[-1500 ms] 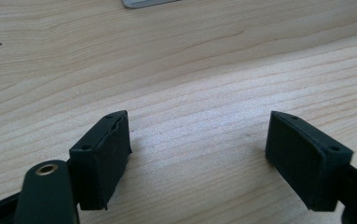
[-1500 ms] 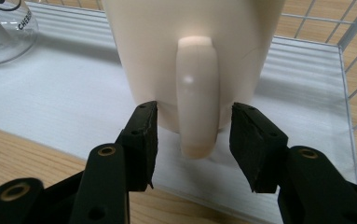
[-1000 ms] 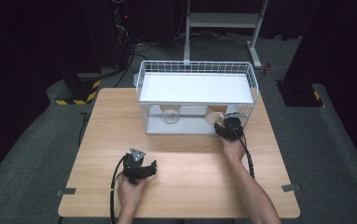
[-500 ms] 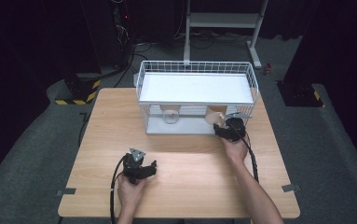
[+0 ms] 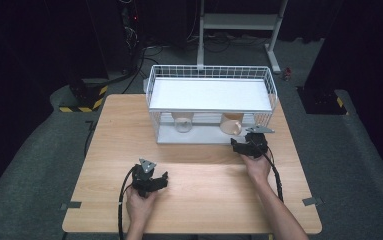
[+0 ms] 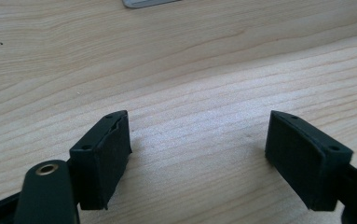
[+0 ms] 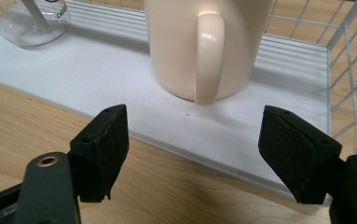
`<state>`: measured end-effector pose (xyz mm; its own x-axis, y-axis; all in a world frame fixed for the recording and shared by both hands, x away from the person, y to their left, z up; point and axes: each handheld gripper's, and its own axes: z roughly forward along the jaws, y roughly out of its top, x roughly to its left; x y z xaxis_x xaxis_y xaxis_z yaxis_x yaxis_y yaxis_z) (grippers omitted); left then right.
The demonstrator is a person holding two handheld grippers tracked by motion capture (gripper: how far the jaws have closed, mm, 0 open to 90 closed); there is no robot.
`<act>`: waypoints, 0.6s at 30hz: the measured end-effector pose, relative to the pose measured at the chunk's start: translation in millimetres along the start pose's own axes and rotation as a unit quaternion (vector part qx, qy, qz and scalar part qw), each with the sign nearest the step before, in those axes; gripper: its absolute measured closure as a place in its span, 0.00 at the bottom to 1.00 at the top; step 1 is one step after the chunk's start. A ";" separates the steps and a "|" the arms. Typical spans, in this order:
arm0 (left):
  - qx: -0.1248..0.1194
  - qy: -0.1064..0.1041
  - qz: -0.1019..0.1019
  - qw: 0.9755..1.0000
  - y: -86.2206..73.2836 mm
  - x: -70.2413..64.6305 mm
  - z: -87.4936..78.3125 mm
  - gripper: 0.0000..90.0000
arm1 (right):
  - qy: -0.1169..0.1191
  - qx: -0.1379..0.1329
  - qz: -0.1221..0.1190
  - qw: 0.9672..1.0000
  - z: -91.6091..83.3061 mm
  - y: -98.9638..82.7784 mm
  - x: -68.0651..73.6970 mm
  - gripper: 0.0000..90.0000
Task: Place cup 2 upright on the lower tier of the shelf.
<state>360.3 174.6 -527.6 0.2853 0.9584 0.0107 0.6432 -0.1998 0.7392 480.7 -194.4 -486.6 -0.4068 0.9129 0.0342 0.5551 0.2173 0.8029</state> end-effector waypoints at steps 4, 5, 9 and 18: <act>-0.002 0.000 -0.002 1.000 -0.1 -0.2 0.2 0.25 | 0.000 -0.008 0.005 1.000 -9.5 -3.7 -2.1 0.28; -0.002 0.001 -0.002 1.000 -0.1 -0.2 0.2 0.25 | 0.000 -0.012 0.005 1.000 -13.0 -5.1 -3.2 0.28; -0.002 0.001 -0.002 1.000 -0.1 -0.2 0.2 0.25 | 0.003 -0.013 0.007 1.000 -20.3 -7.9 -4.7 0.28; -0.001 0.000 -0.002 1.000 -0.1 -0.3 0.1 0.25 | 0.015 -0.021 0.000 1.000 -37.8 -9.4 -3.0 0.30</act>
<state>360.2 174.3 -527.8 0.2821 0.9593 0.0083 0.6432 -0.1955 0.7403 449.3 -212.3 -471.7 -0.4287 0.9020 0.0512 0.5240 0.2021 0.8274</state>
